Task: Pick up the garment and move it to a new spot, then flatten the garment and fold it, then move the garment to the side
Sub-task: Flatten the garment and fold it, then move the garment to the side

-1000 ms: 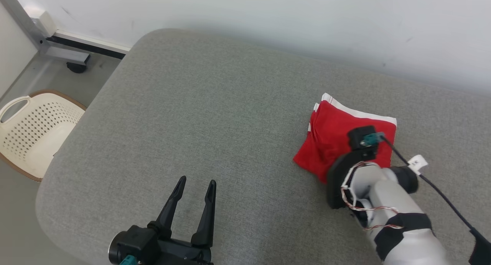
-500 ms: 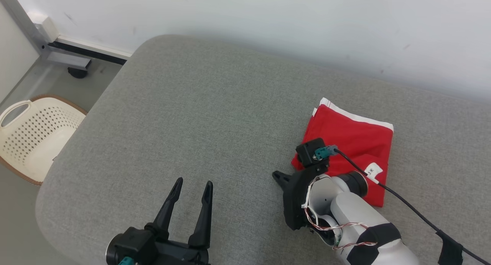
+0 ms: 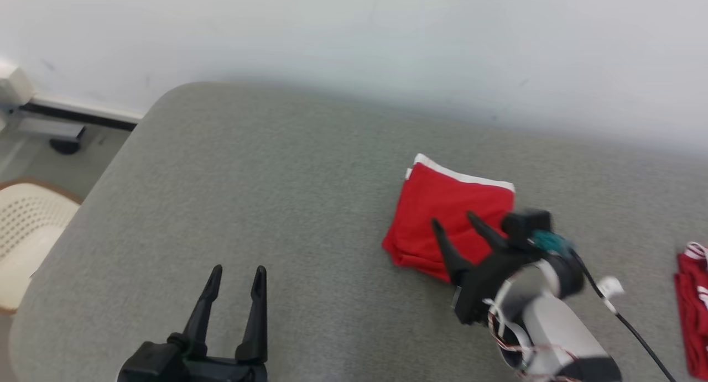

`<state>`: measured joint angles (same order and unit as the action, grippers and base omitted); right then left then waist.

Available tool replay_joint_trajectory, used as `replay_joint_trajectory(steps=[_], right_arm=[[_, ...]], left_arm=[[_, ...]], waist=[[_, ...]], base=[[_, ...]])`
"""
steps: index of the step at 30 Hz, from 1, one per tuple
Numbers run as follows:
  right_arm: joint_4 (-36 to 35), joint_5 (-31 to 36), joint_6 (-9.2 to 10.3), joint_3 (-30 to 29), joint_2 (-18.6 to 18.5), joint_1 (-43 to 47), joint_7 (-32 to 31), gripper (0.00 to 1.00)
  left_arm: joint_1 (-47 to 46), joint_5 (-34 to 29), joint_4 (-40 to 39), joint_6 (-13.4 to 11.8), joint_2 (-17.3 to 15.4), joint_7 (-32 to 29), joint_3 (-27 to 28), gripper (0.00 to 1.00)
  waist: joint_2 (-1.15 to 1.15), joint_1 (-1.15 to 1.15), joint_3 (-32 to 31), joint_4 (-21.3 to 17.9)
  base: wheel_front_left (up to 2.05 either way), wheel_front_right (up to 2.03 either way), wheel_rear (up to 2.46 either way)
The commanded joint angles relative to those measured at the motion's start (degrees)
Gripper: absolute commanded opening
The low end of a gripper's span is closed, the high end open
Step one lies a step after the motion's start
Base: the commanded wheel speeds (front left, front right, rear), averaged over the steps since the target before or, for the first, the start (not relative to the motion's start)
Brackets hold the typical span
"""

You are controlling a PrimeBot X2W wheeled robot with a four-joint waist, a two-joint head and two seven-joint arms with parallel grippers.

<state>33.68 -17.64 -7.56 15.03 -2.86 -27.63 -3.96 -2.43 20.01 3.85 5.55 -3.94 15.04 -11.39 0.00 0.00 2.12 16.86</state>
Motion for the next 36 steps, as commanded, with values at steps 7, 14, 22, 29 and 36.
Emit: replay_joint_trajectory(steps=[7, 14, 22, 29, 36], right_arm=[[-16.07, 5.29, 0.12, -8.59, 0.03, 15.03, 5.86, 1.00], [-26.47, 5.88, 0.12, -11.66, 0.00, 24.75, 8.74, 1.00], [-27.69, 7.43, 0.12, -16.73, -0.02, 28.30, 11.37, 1.00], [-25.12, 6.76, 0.12, -17.27, -0.02, 27.62, 10.15, 1.00], [-24.40, 6.11, 0.12, -16.66, -0.03, 27.41, 9.37, 1.00]], left_arm=[[2.26, -0.89, -0.88, -0.14, 0.16, 0.17, 4.14, 1.00], [3.33, -2.26, 0.12, 0.50, -0.19, 0.17, 6.85, 1.00], [5.45, -3.77, 0.92, 1.41, -1.41, 0.17, 9.25, 1.00], [6.72, -4.76, 1.12, 1.69, -2.02, 0.17, 9.41, 1.00], [7.21, -5.09, 0.96, 1.86, -1.60, 0.17, 9.32, 1.00]], waist=[[0.00, 0.00, -2.07, -8.17], [0.00, 0.00, -2.02, -13.13], [0.00, 0.00, -2.71, -16.13], [0.00, 0.00, -3.32, -15.70], [0.00, 0.00, -3.36, -14.60]], base=[[0.00, 0.00, 0.00], [0.00, 0.00, 0.00], [0.00, 0.00, 0.00], [0.00, 0.00, 0.00], [0.00, 0.00, 0.00]])
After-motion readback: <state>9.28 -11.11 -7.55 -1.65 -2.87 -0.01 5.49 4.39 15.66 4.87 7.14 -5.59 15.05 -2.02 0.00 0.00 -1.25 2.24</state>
